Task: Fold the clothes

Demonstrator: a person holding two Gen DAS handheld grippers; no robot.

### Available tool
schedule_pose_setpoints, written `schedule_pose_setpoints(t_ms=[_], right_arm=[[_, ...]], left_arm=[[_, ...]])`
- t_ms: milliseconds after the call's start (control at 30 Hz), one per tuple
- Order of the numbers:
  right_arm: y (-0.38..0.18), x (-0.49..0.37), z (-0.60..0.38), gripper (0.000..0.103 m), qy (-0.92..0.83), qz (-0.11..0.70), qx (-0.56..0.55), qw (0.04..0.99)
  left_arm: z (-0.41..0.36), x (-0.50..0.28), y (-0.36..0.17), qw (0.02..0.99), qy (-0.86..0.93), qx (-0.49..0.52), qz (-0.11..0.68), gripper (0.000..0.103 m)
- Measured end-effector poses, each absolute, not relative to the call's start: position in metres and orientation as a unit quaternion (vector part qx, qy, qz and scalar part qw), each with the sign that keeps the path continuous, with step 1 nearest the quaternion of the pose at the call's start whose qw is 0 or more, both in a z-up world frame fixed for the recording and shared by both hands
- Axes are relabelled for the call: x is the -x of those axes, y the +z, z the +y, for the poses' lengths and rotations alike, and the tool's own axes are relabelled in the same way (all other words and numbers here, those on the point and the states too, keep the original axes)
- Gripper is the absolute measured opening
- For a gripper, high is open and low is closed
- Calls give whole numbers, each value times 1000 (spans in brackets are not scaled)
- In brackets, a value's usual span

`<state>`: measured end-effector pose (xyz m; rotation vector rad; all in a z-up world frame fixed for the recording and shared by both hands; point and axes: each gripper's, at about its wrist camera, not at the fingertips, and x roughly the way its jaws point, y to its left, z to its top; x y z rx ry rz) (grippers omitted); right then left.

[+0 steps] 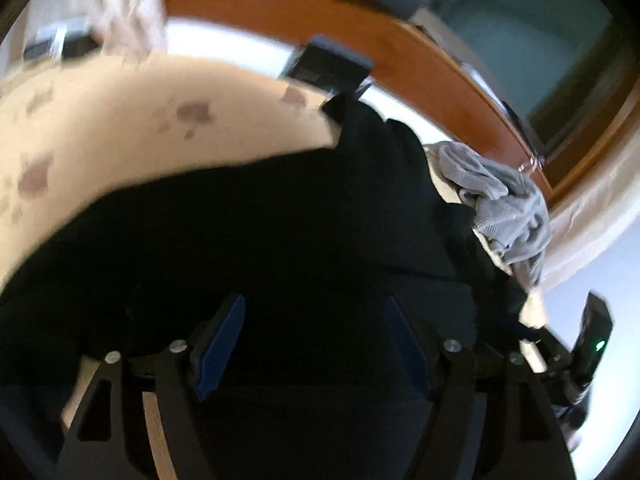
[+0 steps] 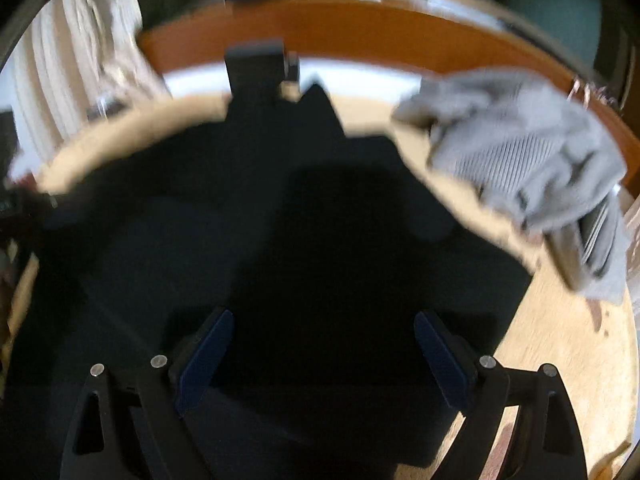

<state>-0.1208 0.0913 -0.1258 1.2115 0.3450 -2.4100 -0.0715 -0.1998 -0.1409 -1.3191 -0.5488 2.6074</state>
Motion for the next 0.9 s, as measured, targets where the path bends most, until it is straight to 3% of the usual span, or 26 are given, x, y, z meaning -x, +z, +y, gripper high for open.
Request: schedule_pose_setpoints(t_ms=[67,200,267,500,633,900], right_arm=[[-127,121,93,100,-866,123,-437,211],[-130,123,91,102,-865,128,-438,207],[-128,121,92,102,-865,121,-440,207],[-114,110,96,102,-865,94,-448,206],[-89,88,91,102,-865,55,-425,260],[-122,93,61,102,-862,124,-447,207]], left_arm=[[-188,69,-142,81,883,440,-142,84],[-152,63,-149,68,896,438,-31,102],[-143,65,-151,56,892,448,0,103],[-152,55,-145,46,884,464,-29,103],[-149,41,-136,59,885,460,-49,103],[-142,46,-148,49,884,463,-28,103]])
